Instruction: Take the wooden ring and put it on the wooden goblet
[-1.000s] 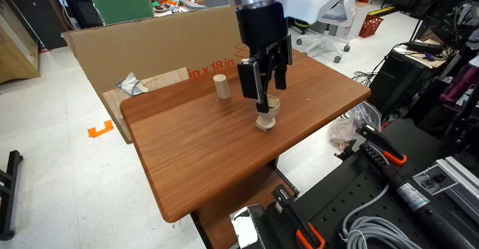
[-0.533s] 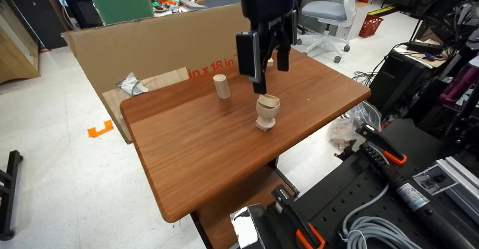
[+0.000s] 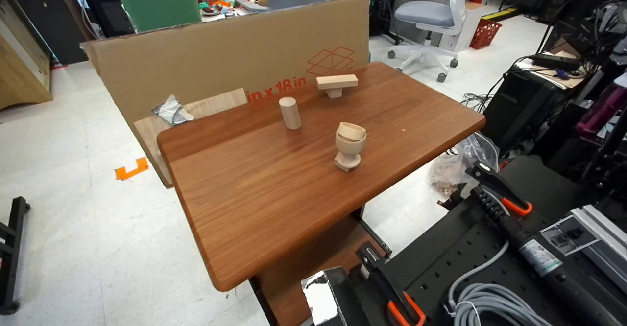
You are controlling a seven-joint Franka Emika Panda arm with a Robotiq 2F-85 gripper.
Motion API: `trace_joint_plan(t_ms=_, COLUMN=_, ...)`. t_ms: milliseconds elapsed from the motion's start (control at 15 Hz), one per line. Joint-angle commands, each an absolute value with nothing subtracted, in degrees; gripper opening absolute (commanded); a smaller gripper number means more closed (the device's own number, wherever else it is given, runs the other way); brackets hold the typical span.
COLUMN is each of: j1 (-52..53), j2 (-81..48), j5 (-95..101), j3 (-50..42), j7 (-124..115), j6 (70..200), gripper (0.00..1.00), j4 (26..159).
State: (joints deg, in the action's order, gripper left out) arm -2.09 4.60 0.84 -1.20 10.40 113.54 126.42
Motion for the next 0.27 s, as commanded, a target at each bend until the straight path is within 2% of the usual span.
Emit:
trace_joint_plan(t_ms=0, j1=-2.74, j2=4.59, j5=1.47, j3=-2.48, j7=9.95, j6=111.7, gripper=1.0, j4=125.47)
trace_joint_plan(t_ms=200, j1=-3.78, j2=3.77, j5=1.87, j3=-3.44, j7=9.7, j6=111.07, gripper=1.0, j4=124.83)
